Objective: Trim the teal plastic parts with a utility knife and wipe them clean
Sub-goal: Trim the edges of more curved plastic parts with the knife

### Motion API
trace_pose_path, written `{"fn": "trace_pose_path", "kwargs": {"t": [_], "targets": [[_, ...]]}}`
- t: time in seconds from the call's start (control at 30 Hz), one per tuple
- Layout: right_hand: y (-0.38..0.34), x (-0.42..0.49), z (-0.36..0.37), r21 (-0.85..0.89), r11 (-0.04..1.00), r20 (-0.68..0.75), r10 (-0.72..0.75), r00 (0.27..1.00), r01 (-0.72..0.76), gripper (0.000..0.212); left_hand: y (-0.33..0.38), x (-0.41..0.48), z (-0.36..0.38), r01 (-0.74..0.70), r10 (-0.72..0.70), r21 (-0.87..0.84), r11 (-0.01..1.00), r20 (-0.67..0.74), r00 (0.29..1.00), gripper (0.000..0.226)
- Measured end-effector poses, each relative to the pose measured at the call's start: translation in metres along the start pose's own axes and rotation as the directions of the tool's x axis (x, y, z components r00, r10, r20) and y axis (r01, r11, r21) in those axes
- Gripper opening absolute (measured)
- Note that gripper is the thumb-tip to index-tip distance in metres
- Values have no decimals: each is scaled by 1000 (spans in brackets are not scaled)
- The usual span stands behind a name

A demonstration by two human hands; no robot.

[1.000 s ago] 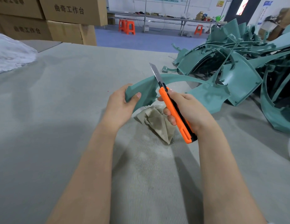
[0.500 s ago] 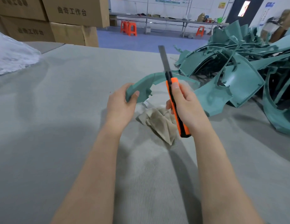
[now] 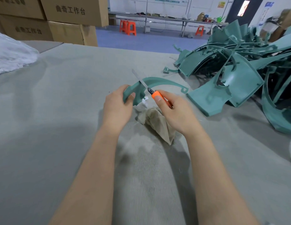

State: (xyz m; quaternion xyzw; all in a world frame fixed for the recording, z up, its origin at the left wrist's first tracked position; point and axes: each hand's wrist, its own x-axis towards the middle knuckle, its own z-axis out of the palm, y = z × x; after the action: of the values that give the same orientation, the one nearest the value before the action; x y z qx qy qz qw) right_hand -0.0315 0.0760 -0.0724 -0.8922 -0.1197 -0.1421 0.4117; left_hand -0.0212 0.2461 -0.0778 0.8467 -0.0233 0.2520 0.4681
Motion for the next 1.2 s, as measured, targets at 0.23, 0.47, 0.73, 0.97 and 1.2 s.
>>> {"fn": "trace_pose_path", "kwargs": {"t": [0.23,0.47,0.73,0.97,1.2], "targets": [[9,2,0,-7,998,-38,67,997,-67,34,-1,1,0,-4,-1,66,998,71,997,14],[9,3,3,-77,993,-73,81,994,-87,35,0,2,-1,-3,-5,85,996,95,995,15],[22,1,-5,-145,948,-168,257,952,-282,36,2,0,-3,-14,0,98,995,145,989,16],[3,0,-9,51,991,-111,128,985,-123,19,2,0,-4,-2,-4,60,998,101,995,17],[2,-1,-10,15,993,-39,119,992,-118,25,2,1,-3,15,-24,76,997,111,994,16]]}}
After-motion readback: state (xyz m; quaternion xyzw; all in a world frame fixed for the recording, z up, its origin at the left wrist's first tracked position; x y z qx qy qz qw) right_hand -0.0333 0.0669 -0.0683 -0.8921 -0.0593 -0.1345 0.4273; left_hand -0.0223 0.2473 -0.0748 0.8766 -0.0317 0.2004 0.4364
